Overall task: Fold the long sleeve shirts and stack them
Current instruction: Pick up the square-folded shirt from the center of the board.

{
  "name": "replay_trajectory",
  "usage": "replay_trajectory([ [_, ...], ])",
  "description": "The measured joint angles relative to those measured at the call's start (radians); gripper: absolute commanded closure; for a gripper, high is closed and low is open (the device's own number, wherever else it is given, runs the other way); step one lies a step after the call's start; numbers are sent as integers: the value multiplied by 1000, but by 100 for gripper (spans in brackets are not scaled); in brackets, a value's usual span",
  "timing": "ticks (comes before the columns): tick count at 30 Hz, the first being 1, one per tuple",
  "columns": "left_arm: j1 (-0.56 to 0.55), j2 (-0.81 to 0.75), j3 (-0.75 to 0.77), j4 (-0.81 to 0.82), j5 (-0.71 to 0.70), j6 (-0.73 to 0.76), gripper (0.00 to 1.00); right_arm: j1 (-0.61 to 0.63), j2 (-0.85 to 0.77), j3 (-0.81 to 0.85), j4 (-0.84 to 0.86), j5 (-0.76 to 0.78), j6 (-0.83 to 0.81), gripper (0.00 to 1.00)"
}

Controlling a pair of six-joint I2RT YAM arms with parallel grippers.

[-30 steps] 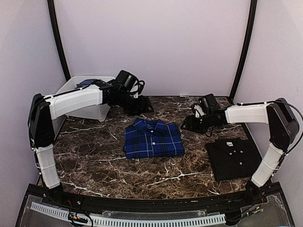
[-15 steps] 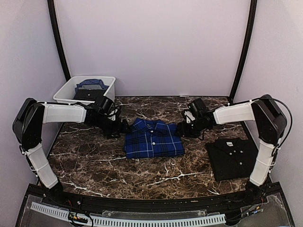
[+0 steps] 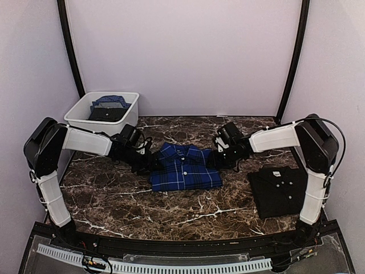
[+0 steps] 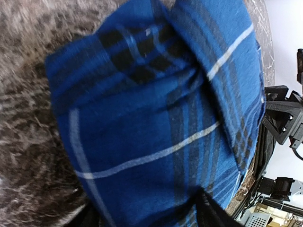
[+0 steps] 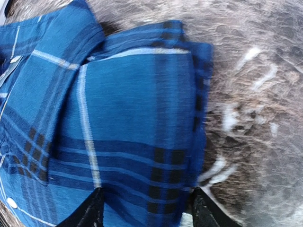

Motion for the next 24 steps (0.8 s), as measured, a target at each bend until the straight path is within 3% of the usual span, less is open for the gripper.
replay_trajectory([
  [2, -21, 10, 1, 0, -7, -18, 58, 16, 8, 9, 0, 6, 7, 56],
  [4, -42, 17, 3, -2, -17, -34, 79, 34, 16, 16, 1, 13, 23, 72],
  [8, -69, 19, 24, -18, -29, -61, 98, 57, 31, 37, -14, 19, 47, 97],
  [16, -88, -59, 155, -161, -92, -40, 100, 84, -2, 90, -68, 45, 66, 100],
  [18, -97, -101, 171, -201, -109, -32, 98, 89, -33, 90, -80, 51, 69, 100],
  [20, -102, -138, 173, -233, -124, -29, 76, 91, -67, 80, -82, 58, 77, 100],
  [21, -104, -150, 172, -249, -129, -26, 63, 91, -85, 69, -80, 59, 85, 95],
  [24, -108, -159, 152, -261, -137, -20, 45, 91, -121, 22, -77, 63, 104, 72],
])
